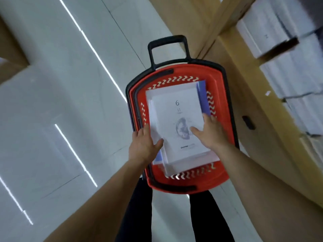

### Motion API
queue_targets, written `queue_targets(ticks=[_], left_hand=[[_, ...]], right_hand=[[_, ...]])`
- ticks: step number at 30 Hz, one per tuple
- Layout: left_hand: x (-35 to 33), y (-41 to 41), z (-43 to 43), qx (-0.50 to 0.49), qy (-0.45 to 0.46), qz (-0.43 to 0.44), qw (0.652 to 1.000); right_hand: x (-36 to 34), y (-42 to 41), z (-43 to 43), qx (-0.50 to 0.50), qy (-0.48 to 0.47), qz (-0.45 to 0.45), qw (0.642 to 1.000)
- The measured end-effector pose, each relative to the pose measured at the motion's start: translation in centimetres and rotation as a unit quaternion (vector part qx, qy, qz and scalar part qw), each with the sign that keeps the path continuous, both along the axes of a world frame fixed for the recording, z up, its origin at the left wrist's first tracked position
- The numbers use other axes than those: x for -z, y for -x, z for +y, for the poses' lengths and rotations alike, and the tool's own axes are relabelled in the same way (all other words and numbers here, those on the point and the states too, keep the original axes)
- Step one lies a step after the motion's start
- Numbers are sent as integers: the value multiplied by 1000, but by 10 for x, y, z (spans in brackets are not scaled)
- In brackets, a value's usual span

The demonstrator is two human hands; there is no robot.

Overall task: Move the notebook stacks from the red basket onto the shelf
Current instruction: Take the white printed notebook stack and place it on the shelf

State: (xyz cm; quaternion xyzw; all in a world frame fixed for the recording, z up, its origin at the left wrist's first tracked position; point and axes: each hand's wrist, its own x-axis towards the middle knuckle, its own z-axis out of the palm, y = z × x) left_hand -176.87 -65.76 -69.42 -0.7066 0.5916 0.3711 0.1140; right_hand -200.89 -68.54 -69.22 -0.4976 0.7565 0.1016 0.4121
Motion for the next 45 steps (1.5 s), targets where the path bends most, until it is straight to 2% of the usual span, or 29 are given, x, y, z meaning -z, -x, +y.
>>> queue_targets(ticks=[5, 11, 19, 23, 30, 34, 40, 45], left_hand=[[31, 3, 16, 5, 81, -1, 997], [41, 9, 24, -1, 91, -3, 996], [40, -8, 16, -6, 61, 54, 997], [36, -8, 14, 6, 50, 51, 997], [25, 7, 6, 2, 8, 45, 999], [23, 12, 9, 25, 30, 35, 999], [24, 25, 19, -15, 73, 96, 993], [25, 30, 11, -87, 26, 166, 982]], right_hand=[[54, -8, 27, 109, 31, -76, 991], [67, -11, 28, 175, 54, -114, 976], [55, -18, 33, 175, 91, -135, 971], [60, -22, 34, 219, 67, -185, 956], [62, -20, 33, 257, 36, -207, 943], [58, -7, 38, 285, 25, -224, 931], [62, 5, 47, 294, 14, -233, 927], [68, 10, 46, 313, 31, -225, 922]])
